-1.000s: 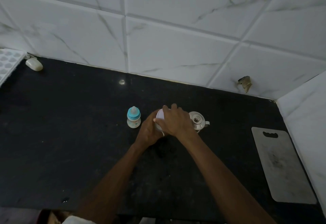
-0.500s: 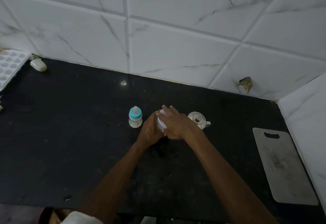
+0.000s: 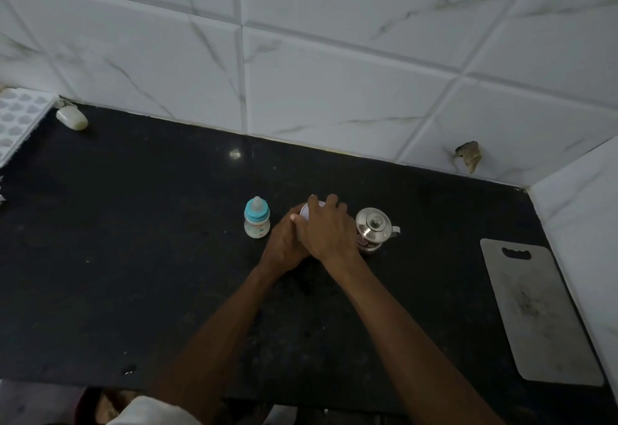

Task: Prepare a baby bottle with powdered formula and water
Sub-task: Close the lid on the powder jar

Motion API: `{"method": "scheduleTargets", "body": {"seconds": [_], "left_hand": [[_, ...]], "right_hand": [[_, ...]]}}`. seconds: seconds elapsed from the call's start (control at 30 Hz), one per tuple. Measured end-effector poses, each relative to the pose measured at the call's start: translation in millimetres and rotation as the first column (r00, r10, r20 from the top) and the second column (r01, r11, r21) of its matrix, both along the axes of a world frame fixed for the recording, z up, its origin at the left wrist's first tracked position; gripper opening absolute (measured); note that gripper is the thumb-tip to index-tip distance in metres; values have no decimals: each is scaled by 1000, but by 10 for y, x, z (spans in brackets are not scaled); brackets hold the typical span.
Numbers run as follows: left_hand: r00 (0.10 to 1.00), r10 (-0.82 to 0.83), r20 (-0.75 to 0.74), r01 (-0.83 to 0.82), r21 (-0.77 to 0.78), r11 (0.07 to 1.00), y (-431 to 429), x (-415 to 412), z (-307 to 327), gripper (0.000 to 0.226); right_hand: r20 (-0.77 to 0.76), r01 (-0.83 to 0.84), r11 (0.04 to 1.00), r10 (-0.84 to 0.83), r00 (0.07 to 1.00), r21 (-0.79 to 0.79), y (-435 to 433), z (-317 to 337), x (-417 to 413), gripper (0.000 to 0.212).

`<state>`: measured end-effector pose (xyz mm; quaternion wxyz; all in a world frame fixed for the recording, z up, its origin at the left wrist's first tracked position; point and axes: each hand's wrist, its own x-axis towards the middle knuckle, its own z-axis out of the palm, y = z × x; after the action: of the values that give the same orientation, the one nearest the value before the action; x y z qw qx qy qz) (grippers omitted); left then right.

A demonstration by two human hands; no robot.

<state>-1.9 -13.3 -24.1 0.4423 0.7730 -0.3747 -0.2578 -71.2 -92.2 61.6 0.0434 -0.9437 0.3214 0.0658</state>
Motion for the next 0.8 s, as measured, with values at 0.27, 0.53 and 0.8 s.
{"method": "scheduleTargets", "body": {"seconds": [0.27, 0.53, 0.8], "left_hand": [[999, -9, -31, 9, 22, 1000, 5, 11, -46, 85], [994, 34, -104, -38, -29, 999, 26, 9, -135, 84], [999, 48, -20, -50, -129, 990, 36, -11, -149, 78]], "right_hand": [[-126, -310, 950, 303, 944, -38, -396, 47, -167, 89], [-91, -361, 933, 358, 929, -12, -383, -125, -134, 81], [-82, -302, 951, 296, 952, -70, -309, -217, -68, 72]]}}
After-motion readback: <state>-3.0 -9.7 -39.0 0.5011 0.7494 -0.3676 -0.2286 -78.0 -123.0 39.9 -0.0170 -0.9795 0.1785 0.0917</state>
